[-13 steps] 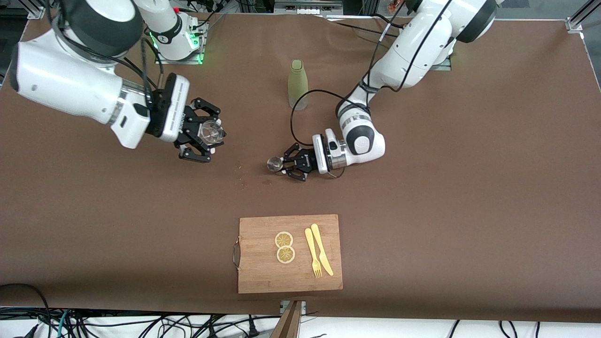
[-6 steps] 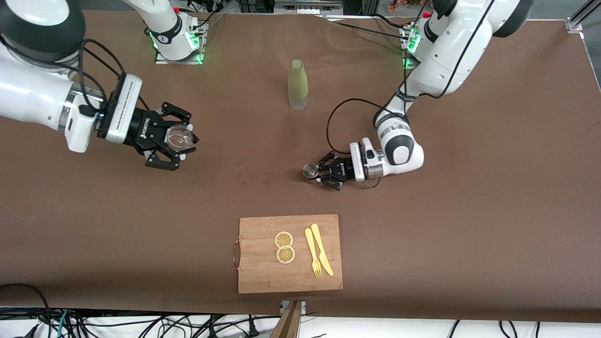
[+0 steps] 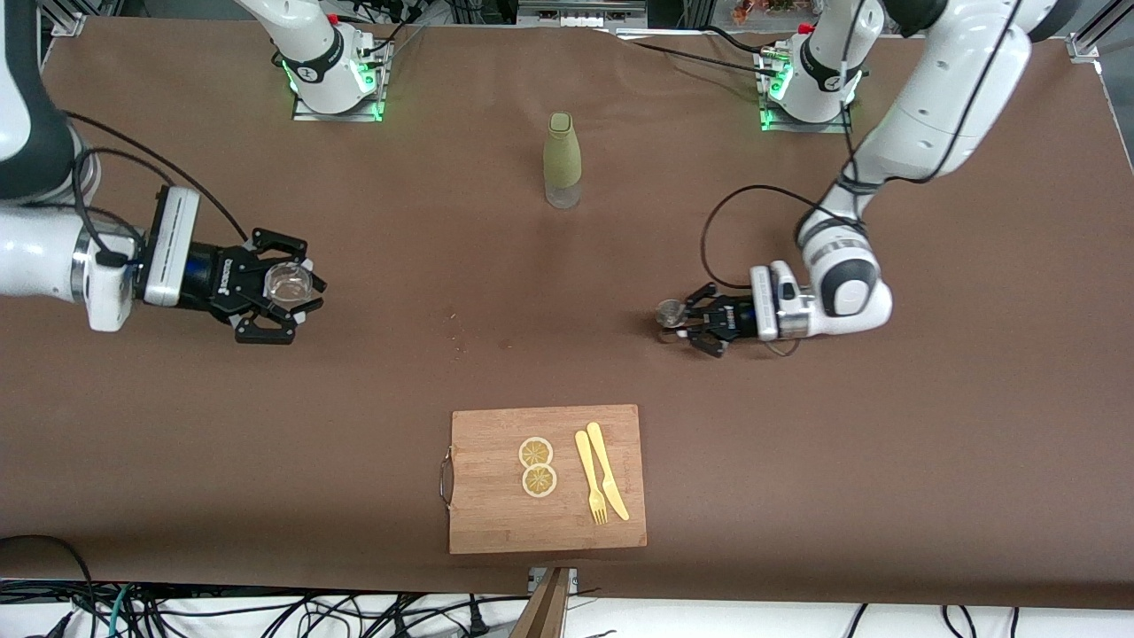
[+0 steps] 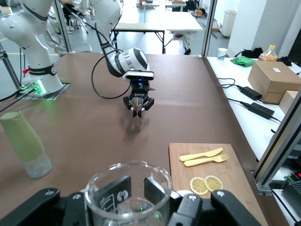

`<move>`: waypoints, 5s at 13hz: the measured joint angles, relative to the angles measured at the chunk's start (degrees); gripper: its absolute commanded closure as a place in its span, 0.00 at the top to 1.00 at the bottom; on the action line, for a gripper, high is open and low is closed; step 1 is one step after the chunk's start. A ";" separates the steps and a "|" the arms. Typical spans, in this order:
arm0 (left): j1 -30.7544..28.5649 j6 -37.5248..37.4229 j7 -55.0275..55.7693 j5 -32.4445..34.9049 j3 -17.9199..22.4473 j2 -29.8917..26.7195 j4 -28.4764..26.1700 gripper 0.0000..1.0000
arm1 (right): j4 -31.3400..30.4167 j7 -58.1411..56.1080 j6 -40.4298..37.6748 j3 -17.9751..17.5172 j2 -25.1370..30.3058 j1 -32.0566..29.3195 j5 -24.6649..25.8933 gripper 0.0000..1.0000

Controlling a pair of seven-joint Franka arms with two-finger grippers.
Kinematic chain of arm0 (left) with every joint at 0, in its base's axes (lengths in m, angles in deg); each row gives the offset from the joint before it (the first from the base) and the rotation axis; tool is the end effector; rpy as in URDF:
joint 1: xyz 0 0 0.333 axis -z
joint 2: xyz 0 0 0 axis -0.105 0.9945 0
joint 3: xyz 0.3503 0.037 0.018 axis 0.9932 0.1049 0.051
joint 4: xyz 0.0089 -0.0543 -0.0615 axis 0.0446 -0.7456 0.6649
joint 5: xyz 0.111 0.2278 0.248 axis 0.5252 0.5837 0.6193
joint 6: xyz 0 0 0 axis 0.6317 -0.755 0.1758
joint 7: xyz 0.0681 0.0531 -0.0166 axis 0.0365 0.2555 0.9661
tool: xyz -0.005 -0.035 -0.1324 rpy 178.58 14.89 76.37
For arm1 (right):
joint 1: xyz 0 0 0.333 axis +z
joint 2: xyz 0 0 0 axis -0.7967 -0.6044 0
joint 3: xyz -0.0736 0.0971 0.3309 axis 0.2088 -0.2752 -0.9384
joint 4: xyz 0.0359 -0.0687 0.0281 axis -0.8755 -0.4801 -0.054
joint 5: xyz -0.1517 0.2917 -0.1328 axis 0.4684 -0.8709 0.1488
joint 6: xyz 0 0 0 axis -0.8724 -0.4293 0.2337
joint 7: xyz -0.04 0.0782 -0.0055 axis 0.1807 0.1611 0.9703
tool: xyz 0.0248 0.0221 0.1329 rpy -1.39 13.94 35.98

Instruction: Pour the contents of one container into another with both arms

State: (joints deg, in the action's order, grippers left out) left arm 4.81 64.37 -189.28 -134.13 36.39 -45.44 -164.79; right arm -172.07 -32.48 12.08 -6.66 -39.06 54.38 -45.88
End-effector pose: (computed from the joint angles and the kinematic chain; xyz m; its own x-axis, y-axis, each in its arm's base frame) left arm 0.5637 -0.1491 0.1672 0.0456 -0.1659 0.9851 -0.9978 -0.0546 0.0370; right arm 0.6178 0.1066 0.4913 -0.0507 0.4769 0.8775 0.9974 0.0686 0.0203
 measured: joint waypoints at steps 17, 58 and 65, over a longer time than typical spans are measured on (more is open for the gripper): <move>-10.48 -26.94 -6.06 22.93 26.88 3.21 2.32 0.00 | -0.91 -34.80 -9.44 -1.60 -27.96 -9.73 -4.57 0.23; 3.76 -22.11 129.82 75.33 12.12 -27.66 28.17 1.00 | 3.79 -40.19 -4.46 5.89 -30.56 -13.75 -2.60 1.00; 4.85 -25.73 138.43 82.94 10.47 -40.00 27.57 1.00 | 2.23 -11.66 1.30 6.11 -9.71 -12.71 18.88 1.00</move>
State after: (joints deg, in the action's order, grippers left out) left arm 9.65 38.64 -50.86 -51.19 46.86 -85.43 -137.22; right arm -169.84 -44.14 13.38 -0.55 -48.77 41.67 -27.01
